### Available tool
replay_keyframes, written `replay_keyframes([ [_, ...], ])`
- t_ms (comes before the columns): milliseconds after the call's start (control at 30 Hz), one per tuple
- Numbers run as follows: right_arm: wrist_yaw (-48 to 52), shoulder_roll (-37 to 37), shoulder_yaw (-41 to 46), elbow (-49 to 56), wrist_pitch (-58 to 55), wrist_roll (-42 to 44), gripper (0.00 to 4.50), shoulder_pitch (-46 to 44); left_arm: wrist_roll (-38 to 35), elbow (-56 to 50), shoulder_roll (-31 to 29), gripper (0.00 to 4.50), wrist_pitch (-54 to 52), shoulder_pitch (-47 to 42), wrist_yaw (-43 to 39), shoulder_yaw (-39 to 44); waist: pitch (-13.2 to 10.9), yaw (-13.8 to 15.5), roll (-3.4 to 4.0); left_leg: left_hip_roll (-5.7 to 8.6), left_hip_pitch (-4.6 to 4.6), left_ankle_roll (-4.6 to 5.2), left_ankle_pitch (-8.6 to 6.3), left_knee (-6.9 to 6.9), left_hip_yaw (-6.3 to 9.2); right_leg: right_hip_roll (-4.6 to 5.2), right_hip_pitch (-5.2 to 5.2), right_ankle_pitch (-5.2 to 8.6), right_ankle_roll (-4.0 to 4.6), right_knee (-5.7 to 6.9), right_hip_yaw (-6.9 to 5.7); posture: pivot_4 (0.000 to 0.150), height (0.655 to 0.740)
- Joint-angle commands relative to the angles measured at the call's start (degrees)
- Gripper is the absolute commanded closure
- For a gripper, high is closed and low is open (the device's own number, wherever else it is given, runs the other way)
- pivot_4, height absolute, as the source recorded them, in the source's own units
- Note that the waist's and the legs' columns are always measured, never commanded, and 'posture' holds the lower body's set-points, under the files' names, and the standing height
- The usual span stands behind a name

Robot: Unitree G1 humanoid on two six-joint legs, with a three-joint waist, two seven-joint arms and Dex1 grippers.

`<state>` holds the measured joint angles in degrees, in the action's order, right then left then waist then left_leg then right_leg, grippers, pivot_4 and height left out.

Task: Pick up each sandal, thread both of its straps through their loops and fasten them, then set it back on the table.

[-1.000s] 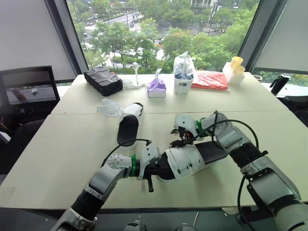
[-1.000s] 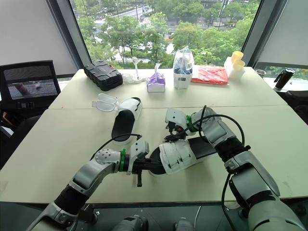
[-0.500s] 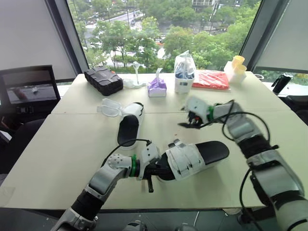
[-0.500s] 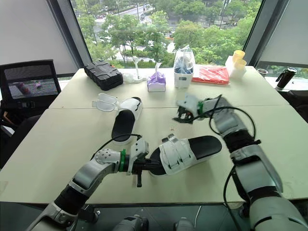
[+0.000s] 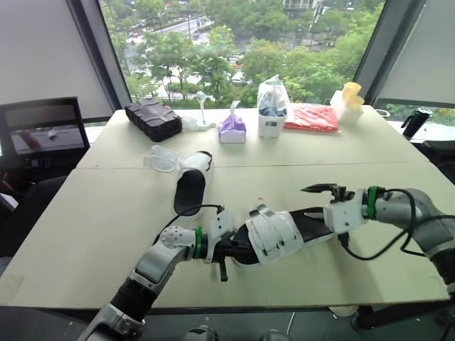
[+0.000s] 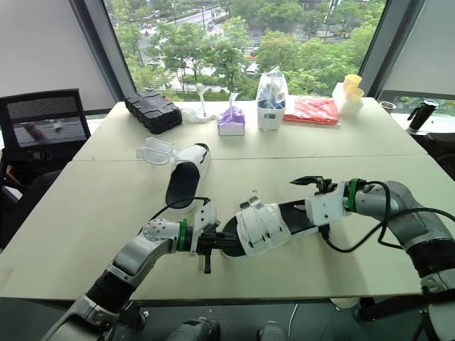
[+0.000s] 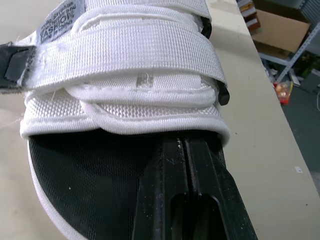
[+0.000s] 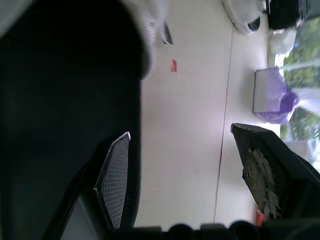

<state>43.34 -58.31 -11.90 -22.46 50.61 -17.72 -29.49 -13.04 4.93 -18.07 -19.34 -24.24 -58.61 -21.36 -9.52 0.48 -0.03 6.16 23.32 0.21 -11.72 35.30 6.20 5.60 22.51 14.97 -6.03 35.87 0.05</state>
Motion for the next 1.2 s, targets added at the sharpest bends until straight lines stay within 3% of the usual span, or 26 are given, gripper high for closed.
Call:
replay_keyframes([
  [33,-3.23,-0.91,1.08,-1.21,8.91,-0.9,1.01,-0.74,2.04,3.07,-0.56,4.5,0.57,0.03,0.45,-0.36,0.0,-0.13,0.0,0.0,-0.03,0.0,0.0,0.0,0.0,0.0,-0.01,-0.01,0.03,0.01,0.0,0.15,0.74],
  [400,-11.07,8.1,-4.02,-7.57,21.66,-11.12,1.01,-9.75,-0.51,0.7,-1.36,4.5,-0.82,-0.28,3.47,4.52,-0.02,0.08,-0.04,-0.03,-0.03,0.11,0.13,0.0,0.05,-0.05,0.09,-0.02,0.05,0.14,0.09,0.15,0.74],
  [800,-23.97,13.99,-7.81,-16.57,35.05,-28.14,1.01,-18.03,-10.37,-13.73,-10.96,4.5,-13.64,2.55,5.31,18.1,-0.39,-1.12,-0.09,-0.01,0.11,-0.15,0.28,-0.39,0.07,-0.27,0.58,-0.1,-0.07,0.34,0.25,0.15,0.74],
  [900,-26.64,14.18,-8.15,-16.88,36.9,-31.08,1.87,-18.97,-10.87,-15.01,-12.15,4.5,-14.21,3.63,5.92,19.2,-0.4,-1.19,-0.08,-0.01,0.11,-0.18,0.3,-0.39,0.06,-0.32,0.59,-0.1,-0.07,0.34,0.32,0.15,0.74],
  [1067,-30.14,14.1,-8.91,-17.24,39.39,-34.71,4.35,-19.75,-12.0,-15.22,-12.38,4.5,-14.58,4.32,7.69,21.11,-0.43,-1.19,-0.08,-0.05,0.1,-0.27,0.36,-0.35,0.05,-0.4,0.62,-0.03,0.07,0.43,0.42,0.15,0.74],
  [1200,-32.63,13.65,-9.44,-19.34,37.45,-35.9,4.44,-20.91,-11.62,-14.42,-12.29,4.5,-13.71,4.2,8.64,21.34,-0.43,-1.23,-0.08,-0.05,0.08,-0.29,0.37,-0.33,0.02,-0.42,0.64,-0.03,0.08,0.46,0.48,0.15,0.74],
])
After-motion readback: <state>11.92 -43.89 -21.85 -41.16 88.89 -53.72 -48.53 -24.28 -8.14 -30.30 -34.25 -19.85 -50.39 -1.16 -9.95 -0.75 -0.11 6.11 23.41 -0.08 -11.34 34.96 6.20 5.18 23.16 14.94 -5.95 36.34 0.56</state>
